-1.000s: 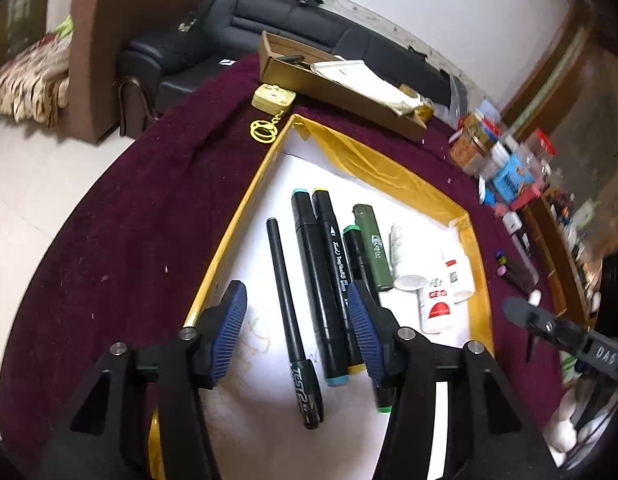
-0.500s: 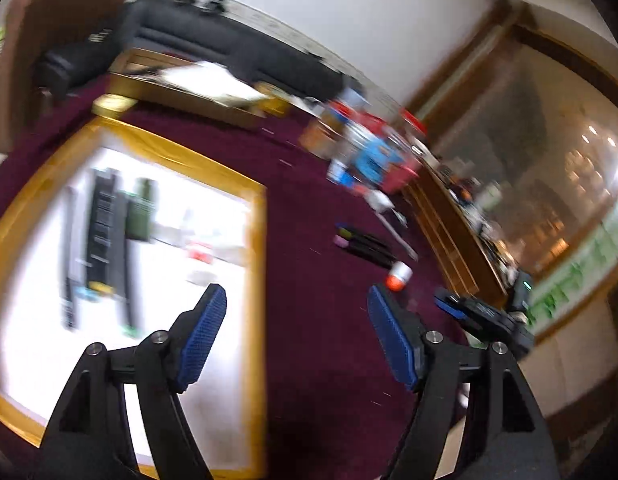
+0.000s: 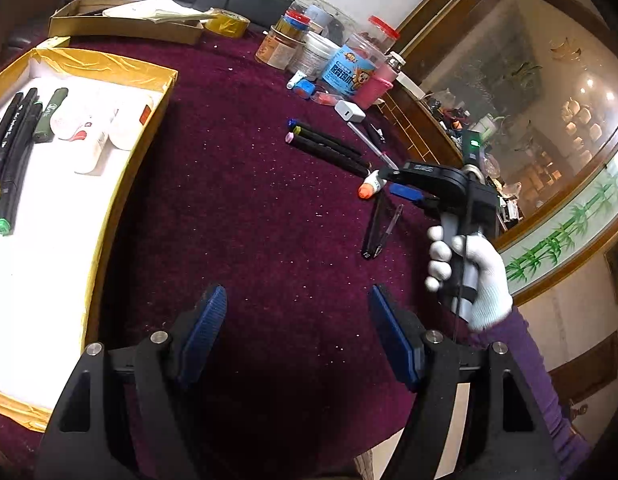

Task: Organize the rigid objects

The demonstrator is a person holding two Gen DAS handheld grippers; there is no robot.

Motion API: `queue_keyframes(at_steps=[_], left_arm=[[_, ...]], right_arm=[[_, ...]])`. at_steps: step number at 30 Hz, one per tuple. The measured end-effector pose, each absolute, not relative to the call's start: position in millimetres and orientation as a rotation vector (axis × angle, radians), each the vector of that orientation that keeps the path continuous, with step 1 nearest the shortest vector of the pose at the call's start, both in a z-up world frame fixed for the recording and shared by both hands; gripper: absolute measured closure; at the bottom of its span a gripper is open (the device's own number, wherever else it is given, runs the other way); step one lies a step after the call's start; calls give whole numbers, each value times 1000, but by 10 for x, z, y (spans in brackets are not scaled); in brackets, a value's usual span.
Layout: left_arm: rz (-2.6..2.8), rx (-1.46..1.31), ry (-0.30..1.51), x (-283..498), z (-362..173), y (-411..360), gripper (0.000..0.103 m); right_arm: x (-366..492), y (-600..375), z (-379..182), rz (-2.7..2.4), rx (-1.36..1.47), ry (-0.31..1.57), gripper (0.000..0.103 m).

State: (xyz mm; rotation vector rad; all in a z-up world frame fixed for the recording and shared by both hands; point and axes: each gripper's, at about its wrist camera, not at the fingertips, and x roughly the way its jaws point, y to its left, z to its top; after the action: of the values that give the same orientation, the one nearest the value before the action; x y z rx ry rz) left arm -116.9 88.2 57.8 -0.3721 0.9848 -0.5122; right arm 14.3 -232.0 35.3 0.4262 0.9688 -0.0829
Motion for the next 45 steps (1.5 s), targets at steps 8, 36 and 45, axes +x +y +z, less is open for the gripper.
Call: queue_keyframes(at_steps=[8,36,45], left_arm=[[-484,-398,1002,-1151,449,969,30],[-468,-123,1053,-483,155,153,51],[-453,-84,1015,-621,171,212,73]], right_arm=[[34,-1839,317,66,375,1044,81],[-1001,-2525,429,137,617,888,71],[-696,-2167,356,140,501,947,71]])
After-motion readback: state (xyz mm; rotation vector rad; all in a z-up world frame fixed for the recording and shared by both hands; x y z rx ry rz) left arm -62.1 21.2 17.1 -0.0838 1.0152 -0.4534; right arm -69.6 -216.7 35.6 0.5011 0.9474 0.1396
